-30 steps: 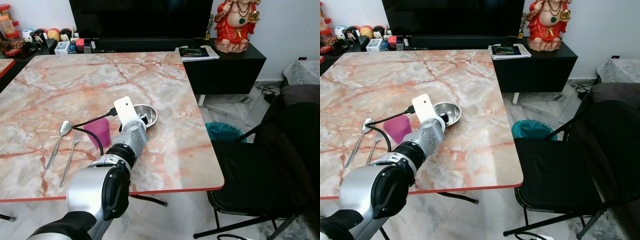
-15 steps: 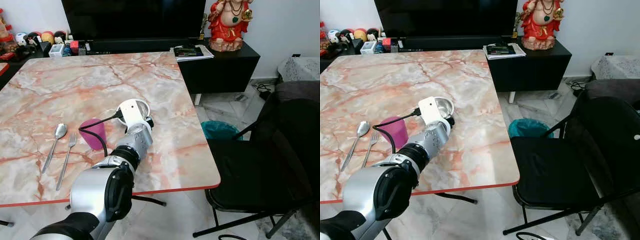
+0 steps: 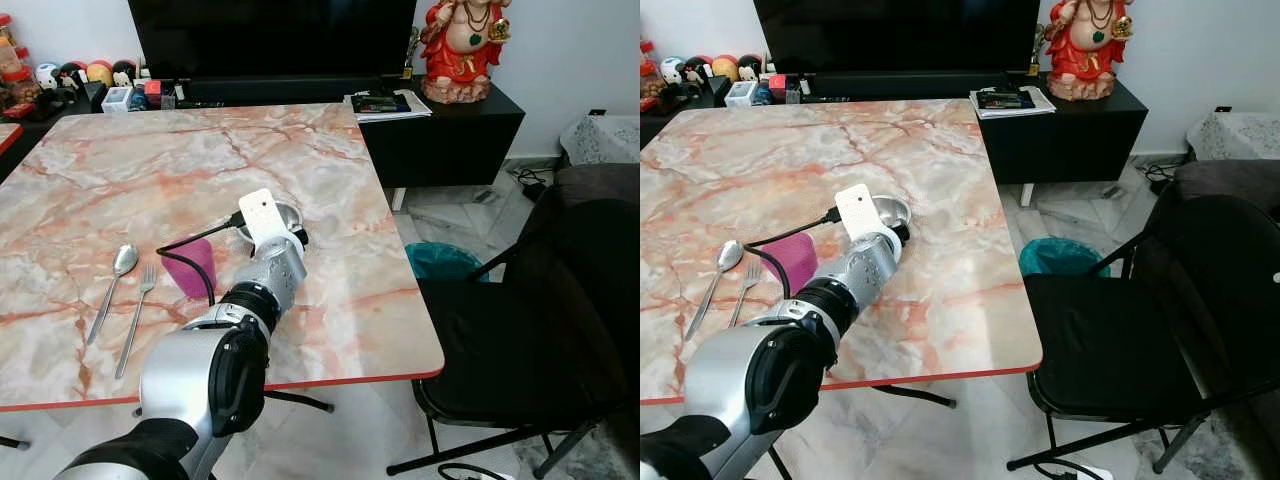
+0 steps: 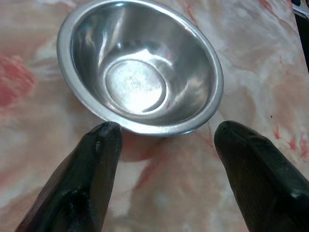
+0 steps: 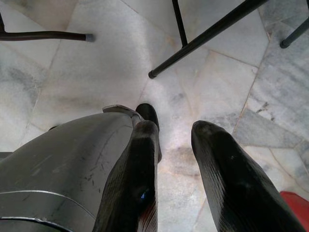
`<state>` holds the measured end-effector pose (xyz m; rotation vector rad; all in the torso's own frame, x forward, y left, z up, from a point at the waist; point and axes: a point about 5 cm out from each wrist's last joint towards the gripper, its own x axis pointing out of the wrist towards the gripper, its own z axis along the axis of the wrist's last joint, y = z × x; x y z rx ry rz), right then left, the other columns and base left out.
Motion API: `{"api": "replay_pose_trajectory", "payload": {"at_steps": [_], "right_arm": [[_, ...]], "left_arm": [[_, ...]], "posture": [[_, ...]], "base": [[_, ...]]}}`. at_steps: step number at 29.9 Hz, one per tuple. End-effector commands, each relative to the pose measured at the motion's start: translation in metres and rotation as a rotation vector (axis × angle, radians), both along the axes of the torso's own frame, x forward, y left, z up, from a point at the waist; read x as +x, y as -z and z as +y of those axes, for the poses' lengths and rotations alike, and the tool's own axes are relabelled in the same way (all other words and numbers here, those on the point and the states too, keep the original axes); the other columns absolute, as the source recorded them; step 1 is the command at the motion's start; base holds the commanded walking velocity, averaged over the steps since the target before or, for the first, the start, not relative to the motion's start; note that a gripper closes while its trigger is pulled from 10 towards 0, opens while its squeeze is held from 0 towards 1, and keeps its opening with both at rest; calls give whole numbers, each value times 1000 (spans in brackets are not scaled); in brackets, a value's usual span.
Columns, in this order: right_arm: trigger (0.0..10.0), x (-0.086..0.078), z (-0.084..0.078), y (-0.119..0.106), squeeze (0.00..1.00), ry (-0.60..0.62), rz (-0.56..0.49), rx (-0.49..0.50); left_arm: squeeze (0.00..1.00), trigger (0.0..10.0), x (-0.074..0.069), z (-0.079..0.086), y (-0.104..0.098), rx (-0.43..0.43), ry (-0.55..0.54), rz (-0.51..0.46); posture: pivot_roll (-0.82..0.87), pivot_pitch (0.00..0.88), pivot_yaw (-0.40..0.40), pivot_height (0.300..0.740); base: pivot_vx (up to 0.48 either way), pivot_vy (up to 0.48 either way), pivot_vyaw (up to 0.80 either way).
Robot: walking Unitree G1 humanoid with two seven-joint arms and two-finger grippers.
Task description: Setting the table
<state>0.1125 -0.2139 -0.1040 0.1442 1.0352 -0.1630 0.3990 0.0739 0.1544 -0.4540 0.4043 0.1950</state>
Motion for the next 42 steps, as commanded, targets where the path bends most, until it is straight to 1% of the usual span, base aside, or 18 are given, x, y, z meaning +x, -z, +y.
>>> {"api": "replay_pose_trajectory", "payload": {"at_steps": [1, 7, 15, 21, 23, 26, 32, 36, 37, 38, 42], "right_arm": [[10000, 2, -1, -1, 0, 4, -8, -2], [10000, -4, -1, 1, 0, 11, 1, 0], [10000, -4, -1, 1, 0, 8, 0, 5], [10000, -4, 0, 1, 0, 4, 0, 8], [10000, -4, 0, 1, 0, 5, 0, 8], [10000, -5, 0, 1, 0, 7, 1, 8], [10000, -7, -1, 1, 0, 11, 6, 8], [10000, -8, 0, 2, 0, 14, 8, 10], [10000, -8, 0, 2, 0, 14, 8, 10], [10000, -8, 0, 2, 0, 14, 8, 12], [10000, -8, 0, 2, 0, 17, 7, 12]], "left_arm": [[0, 10000, -1, 0, 3, -18, -9, 26], [0, 10000, -5, 0, 13, -19, -24, 67], [0, 10000, -8, 3, 21, -21, -53, 98], [0, 10000, -10, 2, 24, -91, -89, 107], [0, 10000, -10, 1, 23, -141, -105, 91], [0, 10000, -8, 0, 19, -178, -112, 56], [0, 10000, -8, -3, 17, -175, -96, 51], [0, 10000, -10, -4, 21, -171, -109, 81], [0, 7922, -10, -4, 22, -178, -111, 84], [0, 0, -11, -5, 23, -187, -113, 87], [0, 0, -12, -5, 26, -184, -115, 95]], "posture": [[-285, 0, 12, 740], [-288, 0, 13, 740], [-292, 1, 14, 740], [-296, 0, 12, 740], [-301, 1, 13, 740], [-305, 1, 14, 740], [-309, 2, 16, 740], [-315, 2, 18, 740], [-315, 2, 18, 740], [-320, 3, 19, 740], [-320, 4, 19, 740]], "base": [[0, 0, 0], [0, 0, 0], [0, 0, 0], [0, 0, 0], [0, 0, 0], [0, 0, 0], [0, 0, 0], [0, 0, 0], [0, 0, 0], [0, 0, 0], [0, 0, 0]]}}
